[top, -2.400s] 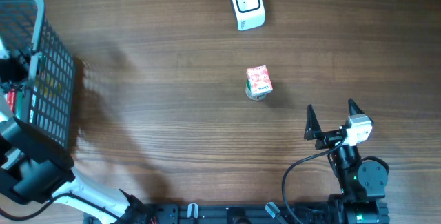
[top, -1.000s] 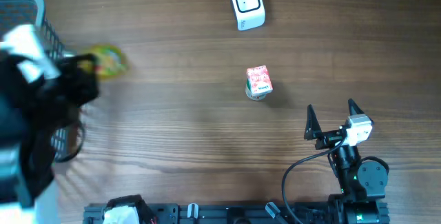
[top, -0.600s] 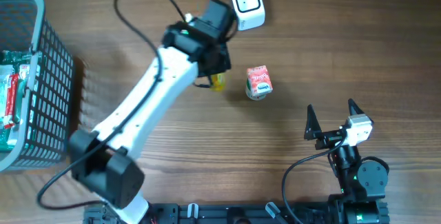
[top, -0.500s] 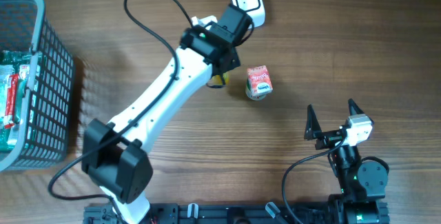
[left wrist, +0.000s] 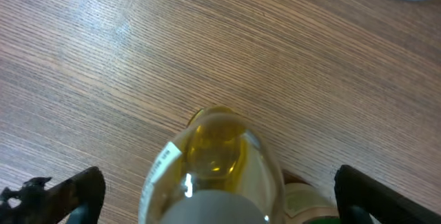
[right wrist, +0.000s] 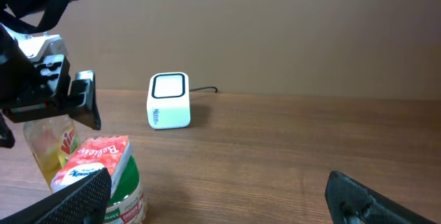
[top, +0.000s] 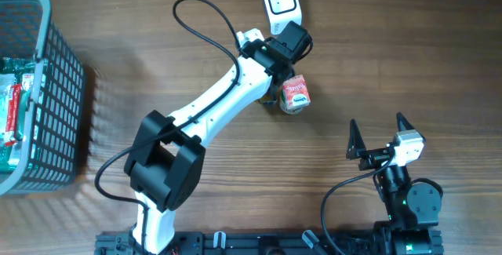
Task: Scan the item barcode
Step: 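Place the Vim bottle upright beside the tissue box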
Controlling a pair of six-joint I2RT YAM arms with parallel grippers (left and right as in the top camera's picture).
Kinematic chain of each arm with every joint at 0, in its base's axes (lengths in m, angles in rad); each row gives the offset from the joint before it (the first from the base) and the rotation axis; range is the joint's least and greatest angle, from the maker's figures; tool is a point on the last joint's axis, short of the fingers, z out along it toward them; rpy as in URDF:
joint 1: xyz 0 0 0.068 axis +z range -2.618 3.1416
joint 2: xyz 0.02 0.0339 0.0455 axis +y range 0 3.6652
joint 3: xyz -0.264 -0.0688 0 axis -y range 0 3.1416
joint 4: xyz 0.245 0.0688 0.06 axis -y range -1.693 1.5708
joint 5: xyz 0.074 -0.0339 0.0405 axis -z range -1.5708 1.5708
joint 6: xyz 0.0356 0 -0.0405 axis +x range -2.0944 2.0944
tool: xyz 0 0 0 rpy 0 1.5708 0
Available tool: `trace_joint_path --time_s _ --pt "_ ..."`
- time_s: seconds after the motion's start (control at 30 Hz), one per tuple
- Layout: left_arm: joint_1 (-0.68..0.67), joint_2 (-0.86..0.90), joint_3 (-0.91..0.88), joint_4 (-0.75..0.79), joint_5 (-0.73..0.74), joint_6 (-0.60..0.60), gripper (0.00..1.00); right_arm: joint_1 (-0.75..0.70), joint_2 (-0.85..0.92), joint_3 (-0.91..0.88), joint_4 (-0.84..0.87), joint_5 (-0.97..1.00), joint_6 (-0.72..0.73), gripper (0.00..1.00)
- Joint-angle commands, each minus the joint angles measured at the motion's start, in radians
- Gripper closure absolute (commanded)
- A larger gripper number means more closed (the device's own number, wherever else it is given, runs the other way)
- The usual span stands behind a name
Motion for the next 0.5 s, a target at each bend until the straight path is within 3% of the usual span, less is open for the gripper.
trace_joint_path --time_s 0.0,0.13,0.23,0.37,0.4,0.47 --pt "-0.008 -0.05 0.008 0.011 -0.022 0.071 0.0 -0.002 -0.002 -0.001 0.006 0.002 0.006 0.0" --pt "0.026 -0.243 0.008 0.08 -0.035 0.2 0.0 -0.001 -0.002 -0.001 0.006 0.001 0.006 0.0" --pt "0.122 -0.422 0.008 0.131 -0.048 0.283 0.0 -0.001 0.0 -0.001 0.006 0.002 0.006 0.0" --pt "0.394 -0.643 0.008 0.129 -0.051 0.564 0.0 -0.001 0.0 -0.001 0.006 0.002 0.006 0.0" --pt "0.516 -0.705 0.008 0.131 -0.051 0.682 0.0 -0.001 0.0 -0.001 0.006 0.001 0.006 0.0" --pt "0.702 -0.769 0.008 0.152 -0.051 0.8 0.0 -0.001 0.0 -0.001 0.006 0.002 0.006 0.0"
